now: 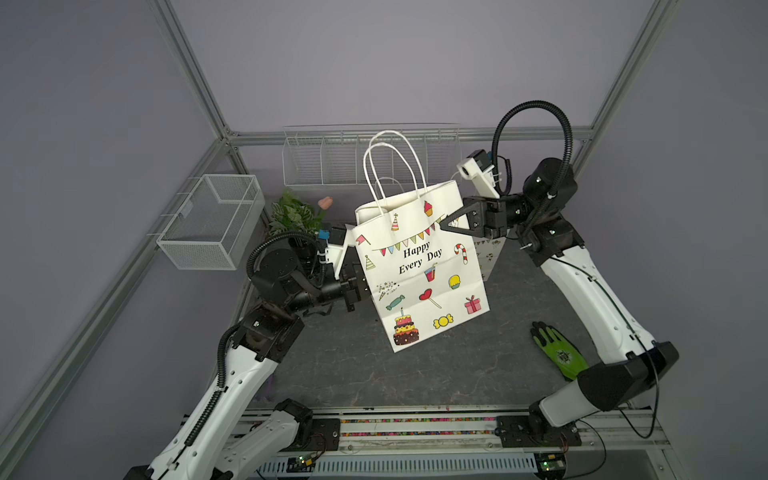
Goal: Put away the paper bag
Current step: Press the paper bag.
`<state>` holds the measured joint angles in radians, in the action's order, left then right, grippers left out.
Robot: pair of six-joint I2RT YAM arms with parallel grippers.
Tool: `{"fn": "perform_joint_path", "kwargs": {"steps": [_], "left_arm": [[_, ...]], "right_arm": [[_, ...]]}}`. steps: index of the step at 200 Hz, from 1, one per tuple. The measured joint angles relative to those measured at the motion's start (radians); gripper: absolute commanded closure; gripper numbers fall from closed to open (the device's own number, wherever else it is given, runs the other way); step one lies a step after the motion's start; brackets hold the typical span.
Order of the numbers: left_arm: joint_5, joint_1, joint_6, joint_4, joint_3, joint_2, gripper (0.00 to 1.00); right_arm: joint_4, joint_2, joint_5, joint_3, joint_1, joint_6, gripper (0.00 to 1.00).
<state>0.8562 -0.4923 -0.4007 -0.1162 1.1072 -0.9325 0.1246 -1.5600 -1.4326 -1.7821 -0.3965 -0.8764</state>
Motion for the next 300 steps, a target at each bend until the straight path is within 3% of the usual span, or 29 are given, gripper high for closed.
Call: {"fn": "perform_joint_path", "kwargs": {"steps": [24, 93, 119, 158, 191, 241, 250, 256, 265, 276, 300], "left_arm": [[-0.019, 0.000, 0.004, -0.015, 0.000, 0.012, 1.00], [-0.020, -0.001, -0.088, 0.008, -0.002, 0.006, 1.00], [-0.003, -0.002, -0.149, 0.060, -0.002, 0.002, 1.00], [0.009, -0.001, -0.174, 0.064, -0.002, -0.006, 1.00], [0.017, -0.002, -0.175, 0.055, -0.001, -0.005, 1.00], [0.027, -0.003, -0.182, 0.044, -0.001, -0.004, 1.00], [0.027, -0.003, -0.182, 0.038, -0.001, -0.002, 0.91], [0.027, -0.003, -0.181, 0.032, -0.001, 0.000, 0.78], [0.021, -0.005, -0.177, 0.025, 0.000, 0.003, 0.51], [0.005, -0.003, -0.167, 0.019, 0.002, 0.009, 0.25], [-0.043, 0.000, -0.123, -0.060, 0.025, 0.042, 0.02]], "right_arm": [[0.000, 0.012, 0.028, 0.030, -0.003, -0.002, 0.88], [0.000, 0.158, 0.101, 0.262, -0.016, 0.072, 0.39], [-0.016, 0.185, 0.101, 0.300, -0.036, 0.128, 0.36], [-0.121, 0.224, 0.101, 0.303, -0.040, 0.243, 0.52], [-0.226, 0.252, 0.113, 0.310, -0.049, 0.337, 0.76], [-0.290, 0.261, 0.138, 0.335, -0.051, 0.393, 0.92], [-0.305, 0.264, 0.146, 0.335, -0.051, 0.402, 0.93], [-0.316, 0.265, 0.151, 0.335, -0.051, 0.409, 0.93], [-0.336, 0.269, 0.153, 0.335, -0.051, 0.418, 0.93], [-0.365, 0.274, 0.153, 0.335, -0.052, 0.426, 0.93], [-0.396, 0.289, 0.146, 0.335, -0.051, 0.436, 0.93]]}}
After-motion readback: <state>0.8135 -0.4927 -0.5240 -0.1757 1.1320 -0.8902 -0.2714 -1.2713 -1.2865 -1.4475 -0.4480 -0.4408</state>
